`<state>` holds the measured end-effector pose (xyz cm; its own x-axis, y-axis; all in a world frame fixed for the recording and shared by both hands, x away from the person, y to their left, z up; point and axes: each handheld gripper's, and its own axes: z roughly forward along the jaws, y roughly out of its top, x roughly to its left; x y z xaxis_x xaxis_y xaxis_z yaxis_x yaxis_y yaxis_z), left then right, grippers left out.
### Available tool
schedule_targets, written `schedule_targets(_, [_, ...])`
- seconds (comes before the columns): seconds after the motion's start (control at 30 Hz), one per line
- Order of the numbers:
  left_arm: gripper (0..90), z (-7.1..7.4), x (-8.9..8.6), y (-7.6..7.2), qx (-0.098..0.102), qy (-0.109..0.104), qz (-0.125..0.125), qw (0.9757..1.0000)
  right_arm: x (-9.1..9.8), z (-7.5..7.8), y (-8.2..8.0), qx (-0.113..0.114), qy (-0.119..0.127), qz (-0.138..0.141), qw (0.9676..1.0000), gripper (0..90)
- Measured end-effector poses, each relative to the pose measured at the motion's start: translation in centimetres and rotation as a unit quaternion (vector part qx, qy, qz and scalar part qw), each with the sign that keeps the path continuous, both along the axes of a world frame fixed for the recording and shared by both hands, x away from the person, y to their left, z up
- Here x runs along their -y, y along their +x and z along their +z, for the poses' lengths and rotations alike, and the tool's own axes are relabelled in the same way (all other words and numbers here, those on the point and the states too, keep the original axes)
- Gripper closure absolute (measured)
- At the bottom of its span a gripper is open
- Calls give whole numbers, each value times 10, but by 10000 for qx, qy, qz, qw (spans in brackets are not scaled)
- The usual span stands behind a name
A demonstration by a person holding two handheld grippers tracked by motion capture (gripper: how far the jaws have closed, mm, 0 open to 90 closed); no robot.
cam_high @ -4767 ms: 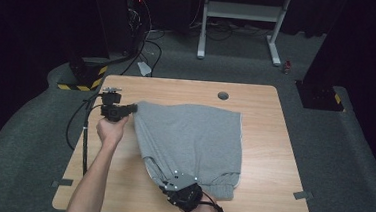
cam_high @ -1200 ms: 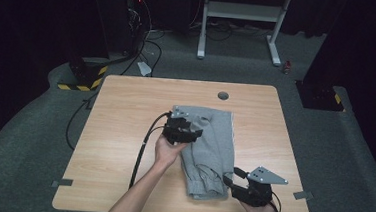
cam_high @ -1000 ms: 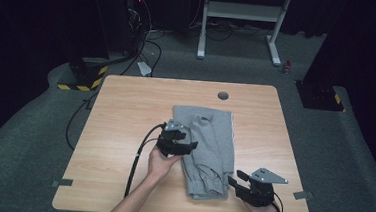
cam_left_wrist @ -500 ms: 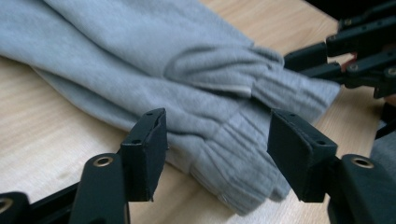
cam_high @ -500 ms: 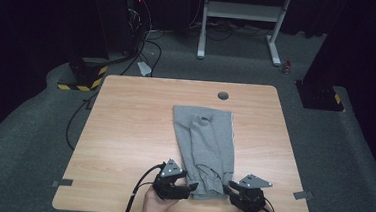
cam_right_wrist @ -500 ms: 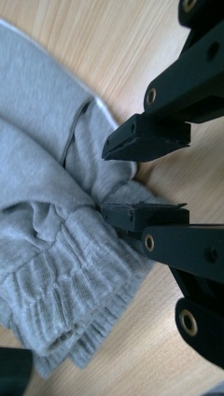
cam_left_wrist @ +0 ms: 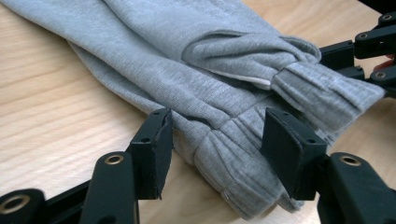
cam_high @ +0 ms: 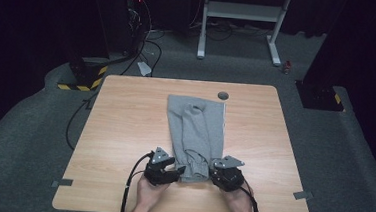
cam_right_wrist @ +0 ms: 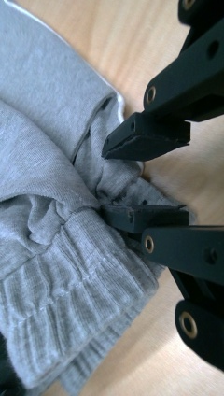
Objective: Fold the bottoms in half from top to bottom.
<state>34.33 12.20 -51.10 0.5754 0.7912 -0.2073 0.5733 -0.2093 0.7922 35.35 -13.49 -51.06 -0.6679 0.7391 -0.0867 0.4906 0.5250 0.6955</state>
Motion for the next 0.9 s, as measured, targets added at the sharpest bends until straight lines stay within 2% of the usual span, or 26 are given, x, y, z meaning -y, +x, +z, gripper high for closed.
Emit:
schedule_targets(0.03, [426, 1, -1, 0, 28, -7, -4, 10000, -2, 5, -1, 92, -125, -53, 9999, 640])
schedule_targets(0.07, [426, 2, -1, -2, 33, -39, -4, 10000, -2, 11, -5, 231, -145, -94, 9996, 640])
schedule_targets(0.13, [425, 6, -1, -5, 99, -65, -54, 9999, -1, 24, -11, 412, 78, -108, 9991, 639])
schedule_targets(0.2, [426, 9, 1, -6, 138, -30, -72, 9999, -2, 36, -14, 416, 251, -2, 9988, 635])
schedule_targets(0.3, [425, 11, 6, -3, 177, 38, -80, 9998, -15, 46, -13, 442, 262, 209, 9985, 629])
schedule_targets(0.4, [425, 10, 11, 0, 142, 81, -97, 9998, -30, 46, -4, 265, 447, 339, 9981, 600])
schedule_targets(0.57, [423, 4, 17, 3, 94, 320, -107, 9994, -53, 37, 11, -30, 404, 312, 9987, 577])
schedule_targets(0.6, [422, 4, 17, 3, 100, 352, -105, 9993, -57, 35, 13, -70, 320, 310, 9990, 594])
schedule_targets(0.67, [421, 3, 18, 3, 111, 410, -103, 9990, -60, 30, 16, -204, 209, 382, 9988, 713])
schedule_targets(0.77, [419, 0, 18, 2, 105, 452, -123, 9988, -55, 29, 13, -139, 285, 445, 9985, 816])
schedule_targets(0.9, [419, -2, 16, 3, 84, 422, -139, 9990, -33, 35, 9, -8, 513, 307, 9982, 851])
